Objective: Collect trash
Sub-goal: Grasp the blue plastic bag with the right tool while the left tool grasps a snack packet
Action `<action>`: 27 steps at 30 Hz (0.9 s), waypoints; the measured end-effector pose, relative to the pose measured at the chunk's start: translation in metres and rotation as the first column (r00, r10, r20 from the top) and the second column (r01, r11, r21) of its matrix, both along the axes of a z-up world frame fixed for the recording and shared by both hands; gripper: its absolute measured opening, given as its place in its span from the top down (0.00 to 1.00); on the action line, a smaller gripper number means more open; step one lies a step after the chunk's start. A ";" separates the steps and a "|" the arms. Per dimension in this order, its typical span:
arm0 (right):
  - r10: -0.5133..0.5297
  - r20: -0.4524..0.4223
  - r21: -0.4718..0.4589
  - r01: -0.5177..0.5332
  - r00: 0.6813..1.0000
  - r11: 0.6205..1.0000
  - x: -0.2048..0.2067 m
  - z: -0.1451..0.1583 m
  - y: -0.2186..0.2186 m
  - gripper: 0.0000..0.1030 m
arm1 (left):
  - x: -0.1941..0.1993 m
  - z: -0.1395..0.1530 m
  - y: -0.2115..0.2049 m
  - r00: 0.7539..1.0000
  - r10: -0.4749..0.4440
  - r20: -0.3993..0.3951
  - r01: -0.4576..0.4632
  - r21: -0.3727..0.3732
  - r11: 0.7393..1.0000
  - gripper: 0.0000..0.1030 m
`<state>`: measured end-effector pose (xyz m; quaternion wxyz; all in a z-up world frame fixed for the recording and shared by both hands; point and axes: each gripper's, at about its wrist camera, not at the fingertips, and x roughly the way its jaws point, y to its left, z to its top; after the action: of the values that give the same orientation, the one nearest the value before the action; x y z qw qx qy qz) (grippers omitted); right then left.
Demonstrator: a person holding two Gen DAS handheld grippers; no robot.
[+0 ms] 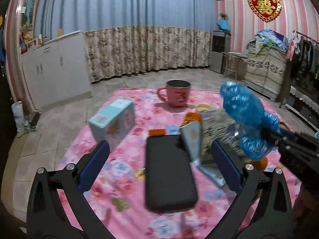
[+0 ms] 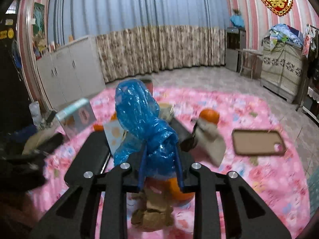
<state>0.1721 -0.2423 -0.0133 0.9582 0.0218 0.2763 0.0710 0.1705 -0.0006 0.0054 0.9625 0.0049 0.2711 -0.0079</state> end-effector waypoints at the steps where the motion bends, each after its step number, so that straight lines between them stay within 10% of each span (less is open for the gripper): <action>1: -0.008 0.010 -0.012 0.008 1.000 1.000 0.001 0.006 -0.006 0.76 | 0.004 0.000 -0.008 1.000 -0.011 -0.007 0.011 0.006 1.000 0.05; 11: -0.148 0.062 0.045 0.146 0.987 0.988 0.039 0.049 -0.096 0.75 | 0.040 -0.012 -0.103 0.984 -0.161 -0.070 0.167 0.083 0.983 0.05; 18: -0.201 -0.004 0.078 0.200 0.980 0.977 0.044 0.026 -0.122 0.75 | 0.058 -0.042 -0.131 0.977 -0.159 -0.144 0.178 0.127 0.976 0.06; 22: -0.173 -0.033 0.084 0.176 0.984 0.981 0.041 0.018 -0.116 0.75 | 0.066 -0.054 -0.135 0.966 -0.147 -0.213 0.183 0.161 0.970 0.38; 27: -0.152 -0.027 0.072 0.153 0.988 0.986 0.027 0.017 -0.108 0.74 | 0.061 -0.048 -0.119 0.941 -0.250 -0.228 0.253 -0.016 0.967 0.77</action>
<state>0.1994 -0.3501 0.0036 0.9564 0.0789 0.2812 0.0074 0.2319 -0.1192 -0.0428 0.9160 0.0451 0.3771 -0.1295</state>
